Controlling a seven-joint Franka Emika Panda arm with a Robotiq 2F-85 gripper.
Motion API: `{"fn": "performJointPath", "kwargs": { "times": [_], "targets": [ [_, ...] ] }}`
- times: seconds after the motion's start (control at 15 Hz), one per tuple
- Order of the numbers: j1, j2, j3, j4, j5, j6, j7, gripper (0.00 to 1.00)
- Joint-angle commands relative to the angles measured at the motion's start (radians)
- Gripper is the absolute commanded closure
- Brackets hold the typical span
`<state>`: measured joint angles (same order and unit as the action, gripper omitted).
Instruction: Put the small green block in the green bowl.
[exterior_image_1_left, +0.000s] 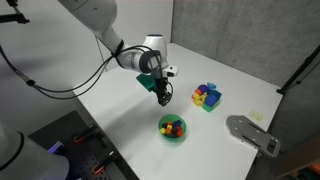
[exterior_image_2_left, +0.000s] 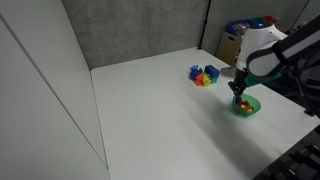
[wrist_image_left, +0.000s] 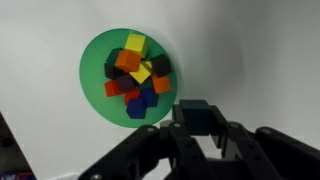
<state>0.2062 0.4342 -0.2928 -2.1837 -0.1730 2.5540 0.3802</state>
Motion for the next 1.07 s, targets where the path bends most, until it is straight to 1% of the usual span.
{"fn": "performJointPath", "kwargs": {
  "times": [0.0, 0.13, 0.27, 0.4, 0.47, 0.73, 0.8, 1.0],
  "targets": [
    [-0.047, -0.016, -0.021, 0.047, -0.078, -0.092, 0.047, 0.9],
    [-0.077, -0.016, -0.027, 0.059, -0.098, -0.117, 0.046, 0.9],
    [-0.115, -0.024, -0.013, 0.065, -0.085, -0.147, 0.024, 0.45],
    [-0.149, -0.038, 0.007, 0.068, -0.059, -0.18, -0.006, 0.42],
    [-0.161, -0.048, 0.015, 0.069, -0.053, -0.194, -0.016, 0.36],
    [-0.218, -0.129, 0.084, 0.07, 0.022, -0.307, -0.126, 0.04],
    [-0.23, -0.153, 0.102, 0.073, 0.05, -0.349, -0.164, 0.0],
    [-0.251, -0.219, 0.142, 0.09, 0.111, -0.485, -0.252, 0.0]
  ]
}}
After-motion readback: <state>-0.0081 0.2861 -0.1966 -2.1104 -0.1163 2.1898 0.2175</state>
